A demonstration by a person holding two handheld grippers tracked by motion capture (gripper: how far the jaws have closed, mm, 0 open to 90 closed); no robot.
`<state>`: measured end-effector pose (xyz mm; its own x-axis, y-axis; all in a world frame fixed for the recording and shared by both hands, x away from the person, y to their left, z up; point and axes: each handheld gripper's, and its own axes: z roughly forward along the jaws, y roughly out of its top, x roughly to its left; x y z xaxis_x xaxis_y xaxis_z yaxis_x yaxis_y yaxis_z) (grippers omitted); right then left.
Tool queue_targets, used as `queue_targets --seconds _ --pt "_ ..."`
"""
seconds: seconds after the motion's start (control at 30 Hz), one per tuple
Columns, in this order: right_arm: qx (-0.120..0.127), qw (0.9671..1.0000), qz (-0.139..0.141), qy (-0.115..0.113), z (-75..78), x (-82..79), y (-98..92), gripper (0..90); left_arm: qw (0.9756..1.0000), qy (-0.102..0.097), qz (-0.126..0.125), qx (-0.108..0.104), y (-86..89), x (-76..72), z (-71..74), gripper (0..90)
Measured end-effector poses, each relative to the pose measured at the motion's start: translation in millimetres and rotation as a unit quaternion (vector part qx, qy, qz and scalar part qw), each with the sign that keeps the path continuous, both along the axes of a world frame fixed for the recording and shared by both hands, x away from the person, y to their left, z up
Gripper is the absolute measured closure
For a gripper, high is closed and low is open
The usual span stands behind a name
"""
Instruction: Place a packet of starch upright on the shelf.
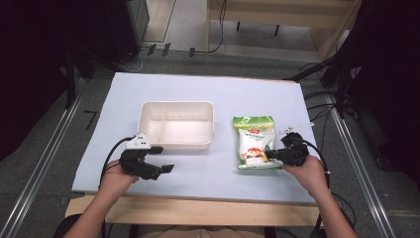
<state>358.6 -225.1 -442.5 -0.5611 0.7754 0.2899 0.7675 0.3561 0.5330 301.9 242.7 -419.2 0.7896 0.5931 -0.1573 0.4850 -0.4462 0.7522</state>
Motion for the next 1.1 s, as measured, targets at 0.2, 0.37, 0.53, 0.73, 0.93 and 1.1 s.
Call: queue_targets --seconds 0.2,0.37,0.53,0.73,0.93,1.1 --pt "0.012 0.9989 -0.031 -0.032 12.2 7.0 -2.6 79.2 1.0 0.0 0.001 -0.003 0.8 0.2 -0.3 21.0" --pt "0.004 0.9961 -0.072 -0.05 16.1 23.9 -3.6 65.1 1.0 -0.001 0.001 -0.001 0.3 0.1 -0.5 21.1" --pt "0.004 0.9941 -0.094 -0.054 12.8 41.9 -4.8 46.4 1.0 0.0 0.001 -0.001 0.2 0.6 -1.3 21.0" --pt "-0.014 0.9925 -0.113 -0.043 4.5 65.4 -4.8 38.0 1.0 -0.001 0.0 0.0 -0.2 0.3 -1.2 21.0" --pt "-0.01 0.9913 -0.129 -0.026 -4.9 83.7 -2.8 29.8 1.0 0.0 0.0 0.0 1.1 0.6 -1.1 21.0" --pt "-0.001 0.9879 -0.154 -0.018 -11.6 93.1 -1.6 28.5 1.0 0.0 0.0 0.0 1.1 0.6 -1.0 21.0"
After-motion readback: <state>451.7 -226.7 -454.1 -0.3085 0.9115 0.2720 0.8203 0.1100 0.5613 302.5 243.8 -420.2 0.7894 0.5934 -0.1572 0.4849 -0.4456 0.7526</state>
